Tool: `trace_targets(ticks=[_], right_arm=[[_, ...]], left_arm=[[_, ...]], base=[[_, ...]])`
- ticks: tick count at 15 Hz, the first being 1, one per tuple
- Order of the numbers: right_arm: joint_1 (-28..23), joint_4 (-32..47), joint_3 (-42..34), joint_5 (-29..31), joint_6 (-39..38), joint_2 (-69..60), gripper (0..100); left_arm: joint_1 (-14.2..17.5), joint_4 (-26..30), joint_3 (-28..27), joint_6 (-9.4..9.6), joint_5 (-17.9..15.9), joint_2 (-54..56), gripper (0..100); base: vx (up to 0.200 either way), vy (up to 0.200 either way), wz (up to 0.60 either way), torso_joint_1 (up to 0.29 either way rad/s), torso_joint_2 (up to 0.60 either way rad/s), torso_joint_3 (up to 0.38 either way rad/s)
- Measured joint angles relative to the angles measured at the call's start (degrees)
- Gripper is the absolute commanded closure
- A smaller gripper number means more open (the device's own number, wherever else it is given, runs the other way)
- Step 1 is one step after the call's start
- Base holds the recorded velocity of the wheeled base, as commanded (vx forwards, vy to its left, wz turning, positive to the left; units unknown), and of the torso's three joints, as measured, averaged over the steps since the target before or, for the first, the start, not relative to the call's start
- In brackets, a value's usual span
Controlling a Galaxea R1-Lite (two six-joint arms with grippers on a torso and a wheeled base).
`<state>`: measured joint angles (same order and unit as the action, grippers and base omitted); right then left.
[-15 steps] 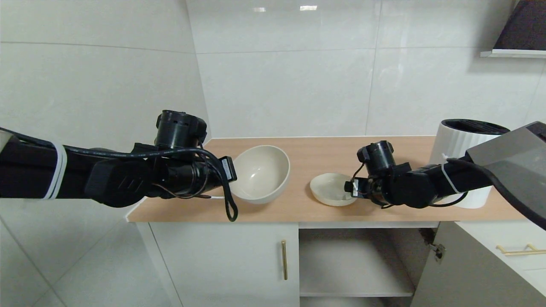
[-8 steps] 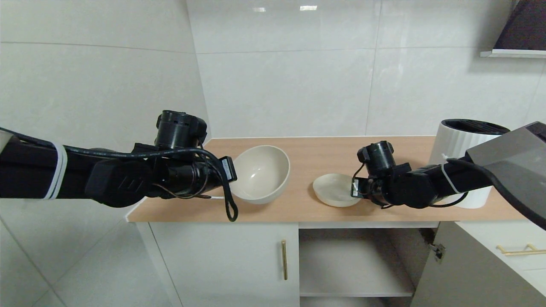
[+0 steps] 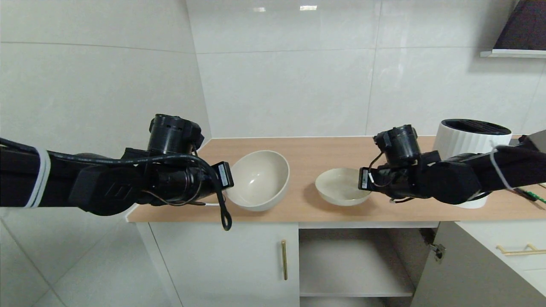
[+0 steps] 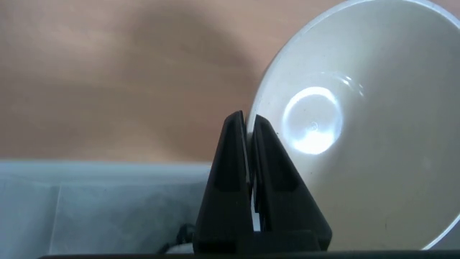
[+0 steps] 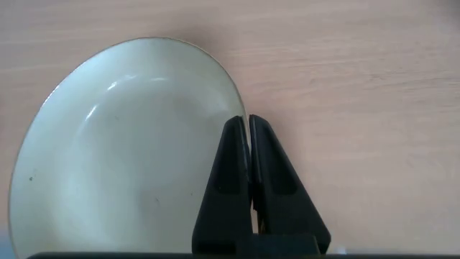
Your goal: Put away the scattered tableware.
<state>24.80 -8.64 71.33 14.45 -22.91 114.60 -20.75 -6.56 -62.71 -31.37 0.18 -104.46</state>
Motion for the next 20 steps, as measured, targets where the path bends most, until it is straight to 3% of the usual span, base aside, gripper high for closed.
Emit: trace_targets(ticks=[2, 3, 4, 6, 12, 16, 20], right_arm=[[0.0, 2.0, -3.9, -2.5, 0.3, -4.7, 100], [0.0, 3.5, -5.9, -3.4, 0.4, -6.7, 100], [0.0, 3.7, -7.4, -3.5, 0.4, -8.0, 100], [0.0, 3.7, -10.0, -3.5, 0.4, -9.9, 100], [-3.7, 3.3, -17.7, -10.8, 0.9, -16.0, 100], [-4.5, 3.2, -18.6, -11.3, 2.1, -18.6, 100], [-4.4, 3.3, -18.7, -11.3, 2.4, -18.6, 100]], left_arm=[[0.0, 0.0, 2.5, 0.41, -4.1, 2.8, 100], [0.0, 0.0, 4.4, 1.51, -6.6, 4.5, 100], [0.0, -0.1, 6.4, 3.04, -7.8, 6.0, 100], [0.0, 0.0, 9.5, 4.33, -8.5, 8.7, 100], [-0.3, 0.0, 11.9, 4.28, -9.8, 10.5, 100], [-1.3, 0.0, 11.9, 3.58, -9.7, 9.1, 100], [-1.7, -0.1, 11.7, 3.04, -9.6, 8.4, 100]], base=[[0.0, 0.0, 0.0, 0.0, 0.0, 0.0], [0.0, 0.0, 0.0, 0.0, 0.0, 0.0], [0.0, 0.0, 0.0, 0.0, 0.0, 0.0], [0.0, 0.0, 0.0, 0.0, 0.0, 0.0], [0.0, 0.0, 0.0, 0.0, 0.0, 0.0], [-0.2, 0.0, 0.0, 0.006, 0.0, 0.005], [0.0, 0.0, 0.0, 0.0, 0.0, 0.0]])
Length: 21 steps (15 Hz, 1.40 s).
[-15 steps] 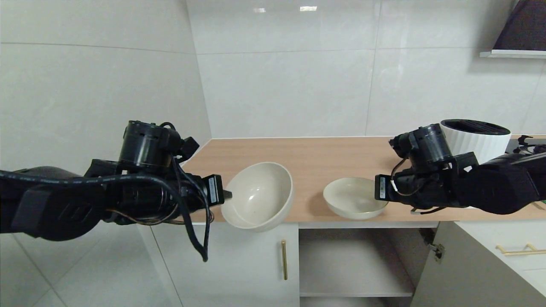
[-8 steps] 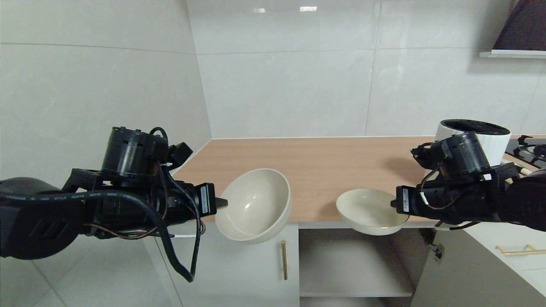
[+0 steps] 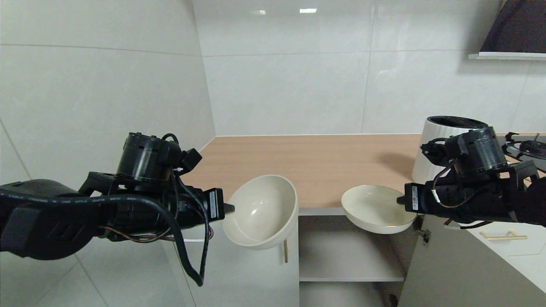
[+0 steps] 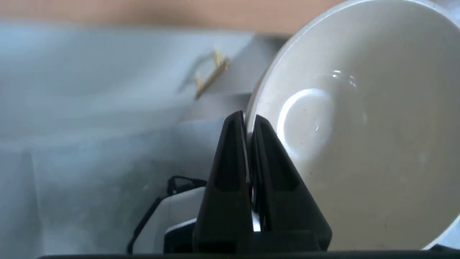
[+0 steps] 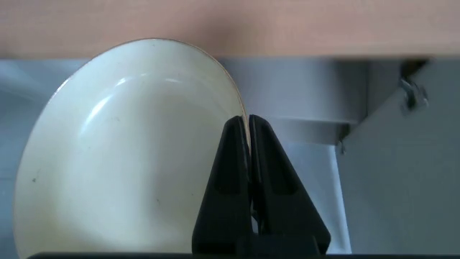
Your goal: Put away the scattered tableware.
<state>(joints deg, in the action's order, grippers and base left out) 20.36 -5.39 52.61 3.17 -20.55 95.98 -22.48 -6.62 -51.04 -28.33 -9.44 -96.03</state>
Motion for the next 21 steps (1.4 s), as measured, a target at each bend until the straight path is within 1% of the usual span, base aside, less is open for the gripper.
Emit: trace_targets(ticks=[3, 6, 8, 9, 14, 21], right_arm=[[0.0, 0.0, 0.0, -0.1, 0.1, 0.4, 100], [0.5, 0.0, -1.3, -0.1, 3.0, 1.3, 100], [1.5, 0.0, -2.5, -0.4, 4.5, 2.2, 100], [2.2, 0.1, -2.9, -0.6, 4.8, 2.8, 100], [2.9, 0.0, -3.4, -0.6, 4.9, 4.9, 100], [2.8, 0.0, -3.1, -0.3, 4.9, 6.8, 100]], left_arm=[[-0.2, 0.0, 0.0, 0.04, 0.0, -0.4, 100], [-1.0, 0.3, 0.2, 0.28, -0.1, -1.4, 100], [-1.6, 0.7, 0.5, 1.54, -0.1, -2.3, 100], [-2.1, 0.8, 0.6, 1.79, -0.1, -3.0, 100], [-2.8, 0.6, 0.7, 1.73, 0.0, -5.2, 100], [-2.9, 0.7, 0.7, 1.62, -0.1, -5.8, 100]], base=[[0.0, 0.0, 0.0, 0.0, 0.0, 0.0], [0.0, 0.0, 0.0, 0.0, 0.0, 0.0], [0.0, 0.0, 0.0, 0.0, 0.0, 0.0], [0.0, 0.0, 0.0, 0.0, 0.0, 0.0], [0.0, 0.0, 0.0, -0.011, 0.03, 0.015], [0.0, 0.0, 0.0, -0.175, 0.42, 0.245]])
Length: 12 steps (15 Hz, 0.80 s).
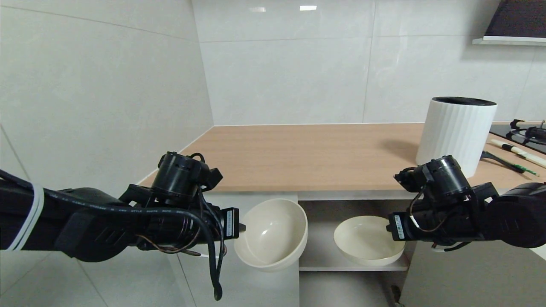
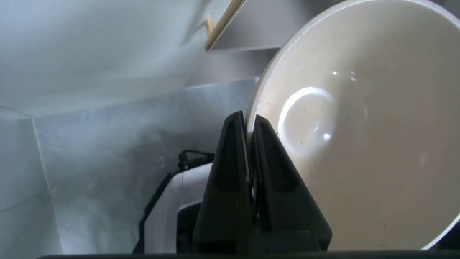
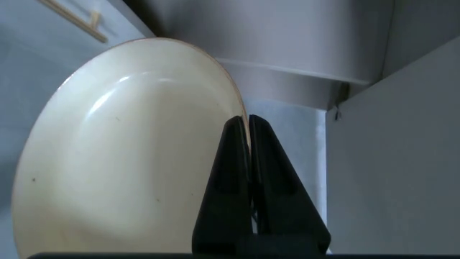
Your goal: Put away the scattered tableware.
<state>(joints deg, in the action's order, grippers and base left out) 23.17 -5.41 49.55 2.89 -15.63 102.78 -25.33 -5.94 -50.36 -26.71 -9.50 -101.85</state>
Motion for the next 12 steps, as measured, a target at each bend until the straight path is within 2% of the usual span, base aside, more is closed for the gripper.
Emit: trace_targets(ticks=[8, 10, 12], right_arm=[[0.0, -0.1, 0.1, 0.2, 0.0, 0.9, 100], [0.0, -0.1, 0.1, 0.2, 0.0, 1.0, 100], [-0.1, -0.5, 0.1, 0.2, 0.0, 1.2, 100]], left_arm=[[-0.1, 0.0, 0.0, -0.06, 0.2, -0.3, 100], [-0.1, 0.0, 0.0, -0.02, 0.2, -0.4, 100], [-0.1, 0.0, 0.0, -0.02, 0.2, -0.4, 100]], base=[[0.0, 0.0, 0.0, -0.165, 0.46, 0.293], [0.0, 0.0, 0.0, -0.122, 0.45, 0.322], [0.0, 0.0, 0.0, 0.011, 0.13, 0.074]])
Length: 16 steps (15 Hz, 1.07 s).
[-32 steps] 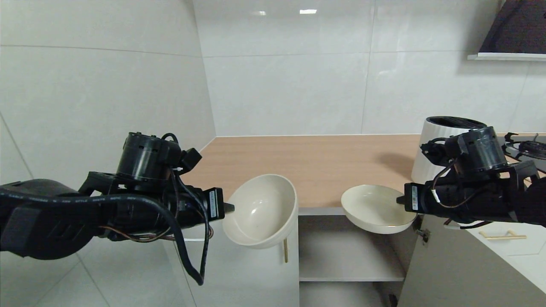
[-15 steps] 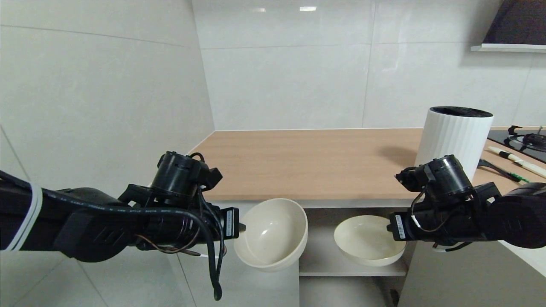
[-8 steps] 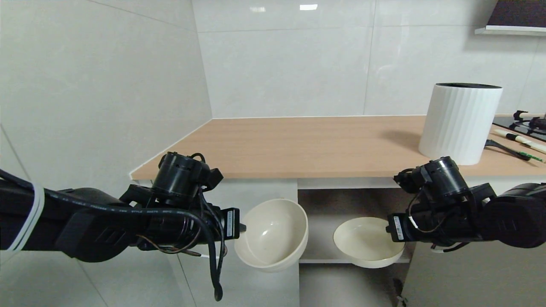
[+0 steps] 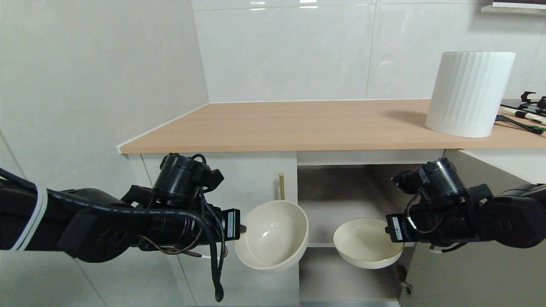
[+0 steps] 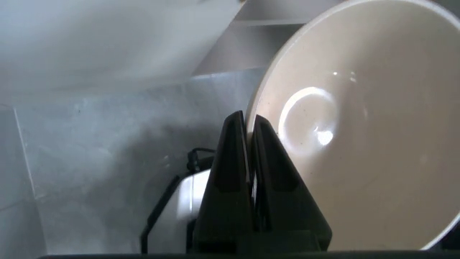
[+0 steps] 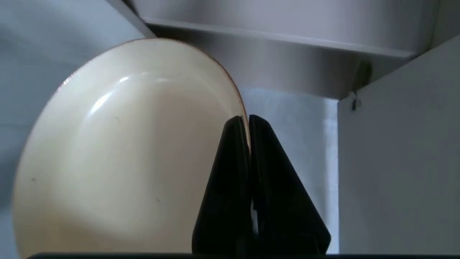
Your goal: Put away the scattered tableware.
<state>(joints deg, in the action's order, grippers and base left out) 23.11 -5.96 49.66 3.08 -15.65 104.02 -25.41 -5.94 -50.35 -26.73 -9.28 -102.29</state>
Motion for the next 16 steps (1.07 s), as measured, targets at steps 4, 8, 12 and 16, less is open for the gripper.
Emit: trace_targets(ticks=[4, 8, 12, 16], right_arm=[[0.0, -0.6, -0.1, 0.1, 0.5, 1.4, 100], [0.0, -7.4, 0.1, 0.2, 0.4, 6.7, 100], [-1.1, -16.9, 1.9, 3.4, -2.5, 17.9, 100], [-3.7, -18.3, 6.3, 5.4, -5.0, 26.8, 100]], left_arm=[[0.0, 0.0, 0.0, 0.05, 0.0, -0.2, 100], [0.0, 0.0, 0.0, 0.05, 0.0, -0.2, 100], [0.0, 0.0, 0.0, 0.05, 0.1, -0.3, 100], [-0.5, 0.0, 0.0, 0.05, 0.1, -0.3, 100]], base=[[0.0, 0.0, 0.0, -0.036, 0.08, 0.062], [0.0, 0.0, 0.0, 0.0, 0.0, 0.0], [0.0, 0.0, 0.0, 0.0, 0.0, 0.0], [0.0, 0.0, 0.0, 0.0, 0.0, 0.0]])
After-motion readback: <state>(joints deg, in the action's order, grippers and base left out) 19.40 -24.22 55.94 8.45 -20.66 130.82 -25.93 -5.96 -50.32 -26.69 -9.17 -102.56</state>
